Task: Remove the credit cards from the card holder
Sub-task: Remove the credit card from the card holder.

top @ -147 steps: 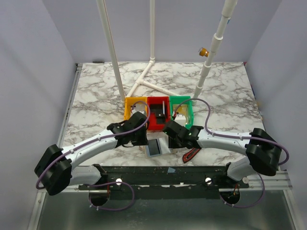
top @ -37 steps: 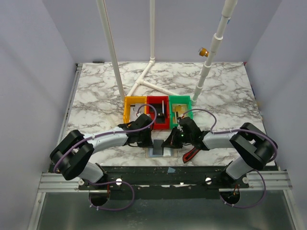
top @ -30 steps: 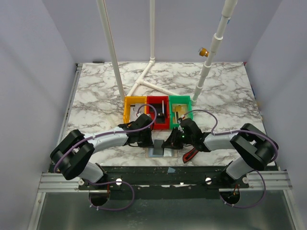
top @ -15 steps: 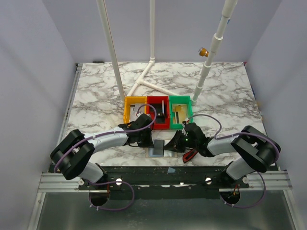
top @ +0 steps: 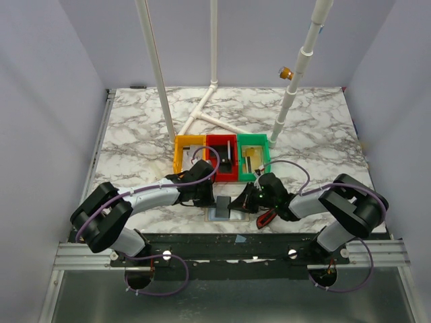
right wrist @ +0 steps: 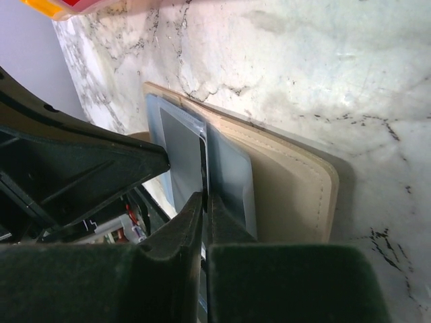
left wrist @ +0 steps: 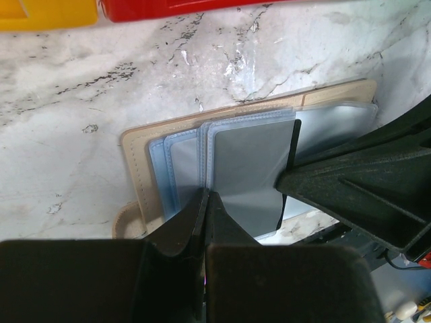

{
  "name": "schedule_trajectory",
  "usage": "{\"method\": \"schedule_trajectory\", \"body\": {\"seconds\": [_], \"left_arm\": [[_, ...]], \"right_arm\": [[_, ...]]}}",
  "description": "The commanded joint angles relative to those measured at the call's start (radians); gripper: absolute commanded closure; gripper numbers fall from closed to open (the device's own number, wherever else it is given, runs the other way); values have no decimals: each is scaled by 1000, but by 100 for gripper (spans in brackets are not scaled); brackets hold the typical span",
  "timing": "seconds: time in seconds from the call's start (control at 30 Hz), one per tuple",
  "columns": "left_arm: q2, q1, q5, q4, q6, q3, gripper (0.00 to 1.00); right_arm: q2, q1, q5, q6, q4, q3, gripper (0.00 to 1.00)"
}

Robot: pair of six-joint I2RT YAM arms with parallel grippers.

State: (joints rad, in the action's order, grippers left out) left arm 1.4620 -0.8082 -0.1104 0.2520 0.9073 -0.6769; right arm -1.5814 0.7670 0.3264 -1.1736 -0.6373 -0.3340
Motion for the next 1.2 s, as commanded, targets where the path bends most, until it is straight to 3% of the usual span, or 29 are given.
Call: {"method": "schedule_trajectory", "body": {"seconds": [0.0, 0.27, 0.43, 0.6, 1.17], "left_arm": [[83, -16, 30, 66, -7, 84, 100], [104, -16, 35, 69, -3, 86, 100], [110, -16, 41, 73, 2, 83, 100], [116, -16, 41, 72, 1, 82, 100], [124, -16, 40, 65, 4, 92, 100]], "right_arm": [[43, 6, -41, -42, 50, 24, 94], [79, 5, -61, -19, 82, 29, 93], [100, 6, -73, 2, 108, 31, 86], [95, 5, -60, 5, 91, 30, 85], [57, 4, -47, -12, 26, 49, 94]]}}
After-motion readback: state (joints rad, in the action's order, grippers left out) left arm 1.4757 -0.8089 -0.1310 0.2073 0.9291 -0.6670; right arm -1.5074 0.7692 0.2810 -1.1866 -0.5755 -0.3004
